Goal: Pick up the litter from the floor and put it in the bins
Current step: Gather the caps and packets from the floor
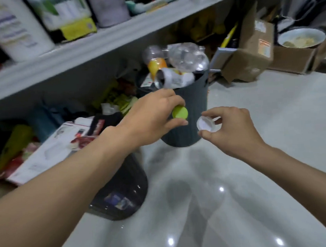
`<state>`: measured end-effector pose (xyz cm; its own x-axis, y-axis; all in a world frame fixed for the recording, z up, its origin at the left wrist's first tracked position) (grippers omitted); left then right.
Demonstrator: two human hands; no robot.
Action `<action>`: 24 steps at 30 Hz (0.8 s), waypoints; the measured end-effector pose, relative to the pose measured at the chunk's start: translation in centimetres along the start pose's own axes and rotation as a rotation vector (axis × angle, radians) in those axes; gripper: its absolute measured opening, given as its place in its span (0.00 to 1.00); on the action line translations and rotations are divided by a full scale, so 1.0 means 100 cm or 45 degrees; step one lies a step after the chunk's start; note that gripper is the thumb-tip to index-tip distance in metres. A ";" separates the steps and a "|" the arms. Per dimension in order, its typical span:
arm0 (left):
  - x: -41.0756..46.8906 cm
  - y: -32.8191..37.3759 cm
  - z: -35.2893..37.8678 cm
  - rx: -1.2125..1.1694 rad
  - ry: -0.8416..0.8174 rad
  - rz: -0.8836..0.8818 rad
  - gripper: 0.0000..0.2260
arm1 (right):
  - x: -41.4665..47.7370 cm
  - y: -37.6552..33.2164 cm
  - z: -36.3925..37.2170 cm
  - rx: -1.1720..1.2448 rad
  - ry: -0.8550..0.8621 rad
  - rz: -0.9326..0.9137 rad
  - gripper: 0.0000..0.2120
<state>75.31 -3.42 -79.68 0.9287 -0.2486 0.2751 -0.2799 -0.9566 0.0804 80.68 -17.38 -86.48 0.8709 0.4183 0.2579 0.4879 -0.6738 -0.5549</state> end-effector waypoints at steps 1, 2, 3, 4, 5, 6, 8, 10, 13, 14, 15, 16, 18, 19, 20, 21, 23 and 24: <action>-0.005 -0.006 -0.006 0.014 0.002 -0.017 0.19 | 0.004 -0.011 0.003 -0.025 -0.007 -0.036 0.22; -0.010 -0.013 -0.013 0.019 0.002 -0.045 0.19 | 0.009 -0.024 0.003 -0.050 -0.004 -0.073 0.22; -0.018 -0.023 -0.022 0.017 0.008 -0.081 0.20 | 0.014 -0.041 0.006 -0.063 -0.002 -0.117 0.22; -0.027 -0.034 -0.032 0.004 0.015 -0.118 0.20 | 0.018 -0.058 0.009 -0.068 0.001 -0.156 0.22; -0.036 -0.045 -0.040 -0.015 0.030 -0.158 0.20 | 0.022 -0.073 0.011 -0.064 0.000 -0.188 0.22; -0.045 -0.057 -0.047 -0.037 0.048 -0.200 0.20 | 0.026 -0.089 0.014 -0.061 -0.003 -0.222 0.22; -0.065 -0.081 -0.056 -0.064 0.067 -0.284 0.20 | 0.032 -0.116 0.021 -0.047 -0.009 -0.285 0.22; -0.086 -0.104 -0.061 -0.062 0.058 -0.360 0.20 | 0.037 -0.139 0.031 -0.028 -0.027 -0.346 0.22; -0.117 -0.132 -0.068 -0.080 0.050 -0.445 0.20 | 0.043 -0.171 0.046 -0.052 -0.079 -0.438 0.23; -0.127 -0.140 -0.070 -0.092 0.039 -0.477 0.20 | 0.044 -0.179 0.051 -0.063 -0.097 -0.456 0.23; -0.138 -0.147 -0.071 -0.106 0.020 -0.507 0.22 | 0.046 -0.188 0.055 -0.062 -0.114 -0.467 0.23; -0.147 -0.153 -0.071 -0.122 -0.005 -0.534 0.23 | 0.047 -0.196 0.059 -0.052 -0.123 -0.479 0.23; -0.166 -0.161 -0.070 -0.149 -0.063 -0.573 0.26 | 0.048 -0.212 0.070 -0.024 -0.139 -0.499 0.23; -0.175 -0.165 -0.069 -0.157 -0.094 -0.586 0.25 | 0.048 -0.220 0.075 -0.015 -0.152 -0.505 0.23; -0.183 -0.168 -0.067 -0.161 -0.123 -0.595 0.25 | 0.048 -0.227 0.080 -0.012 -0.164 -0.512 0.23; -0.191 -0.171 -0.065 -0.170 -0.146 -0.599 0.24 | 0.047 -0.235 0.086 -0.015 -0.176 -0.517 0.22; -0.202 -0.173 -0.059 -0.206 -0.174 -0.590 0.25 | 0.047 -0.249 0.095 -0.023 -0.188 -0.533 0.21; -0.206 -0.173 -0.055 -0.232 -0.180 -0.574 0.25 | 0.046 -0.254 0.099 -0.024 -0.188 -0.542 0.21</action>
<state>59.71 19.13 -81.42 0.9872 0.1532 0.0432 0.1306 -0.9348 0.3304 71.74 7.70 -79.00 0.5756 0.7421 0.3435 0.8030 -0.4335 -0.4089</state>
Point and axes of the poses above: each hand's wrist, its own x-axis towards the middle knuckle, its own z-axis out of the palm, y = z × x, the point moved 7 cm from there along x, towards the middle knuckle, and after that the axes turned 7 degrees about -x, right-handed, at the moved point
